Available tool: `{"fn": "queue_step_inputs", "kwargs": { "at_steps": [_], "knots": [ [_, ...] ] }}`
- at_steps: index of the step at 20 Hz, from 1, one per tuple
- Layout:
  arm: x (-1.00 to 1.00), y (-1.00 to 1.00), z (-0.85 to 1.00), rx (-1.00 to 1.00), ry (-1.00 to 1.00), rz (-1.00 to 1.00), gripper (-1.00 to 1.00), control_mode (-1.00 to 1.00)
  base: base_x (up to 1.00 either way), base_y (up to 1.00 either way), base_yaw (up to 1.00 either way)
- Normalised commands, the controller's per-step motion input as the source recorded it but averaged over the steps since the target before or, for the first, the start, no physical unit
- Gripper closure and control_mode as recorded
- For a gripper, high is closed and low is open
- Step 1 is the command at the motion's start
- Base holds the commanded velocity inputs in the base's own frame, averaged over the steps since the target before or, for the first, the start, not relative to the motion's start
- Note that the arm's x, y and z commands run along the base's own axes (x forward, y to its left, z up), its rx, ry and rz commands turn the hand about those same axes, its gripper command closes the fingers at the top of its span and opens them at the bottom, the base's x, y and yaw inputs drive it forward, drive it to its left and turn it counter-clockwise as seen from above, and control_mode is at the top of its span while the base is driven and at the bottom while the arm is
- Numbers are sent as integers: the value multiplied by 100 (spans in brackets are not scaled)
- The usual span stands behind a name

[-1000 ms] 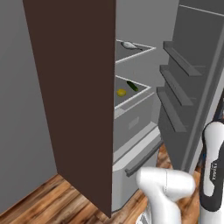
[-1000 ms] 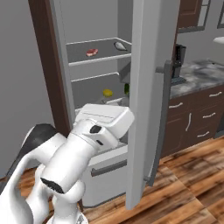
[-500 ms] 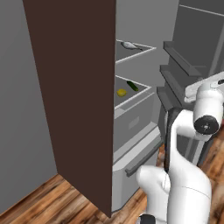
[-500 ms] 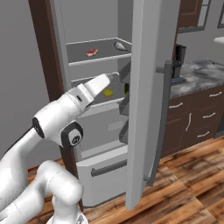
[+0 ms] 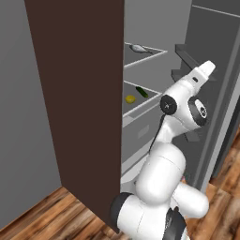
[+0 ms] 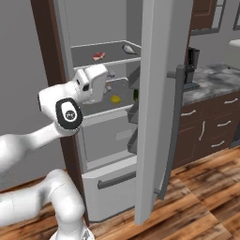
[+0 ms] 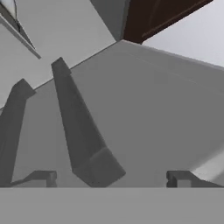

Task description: Gather the lemon and cucumber from the fridge and place them on a tray on the dining counter. Then gather the fish and steak from the fridge and place them on the other tray.

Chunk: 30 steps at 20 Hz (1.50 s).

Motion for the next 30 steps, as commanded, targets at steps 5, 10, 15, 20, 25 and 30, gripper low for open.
{"fn": "queue_step_inputs", "kwargs": {
  "at_steps": [5, 10, 15, 20, 25, 30],
  "knots": [
    [30, 0, -28, 0, 12, -7, -100, -100, 0, 0, 0],
    [55, -1, -4, 0, 14, -7, -100, -100, 0, 0, 0],
    [62, -17, 0, 0, 15, -9, -100, -100, 0, 0, 0],
    [33, -48, -1, 3, 7, -10, -100, -100, 0, 0, 0],
    [8, -69, 0, 4, 0, -12, -100, -100, 0, 0, 0],
    [0, -81, -2, 4, 0, -13, -100, -100, 0, 0, 0]
  ]
}}
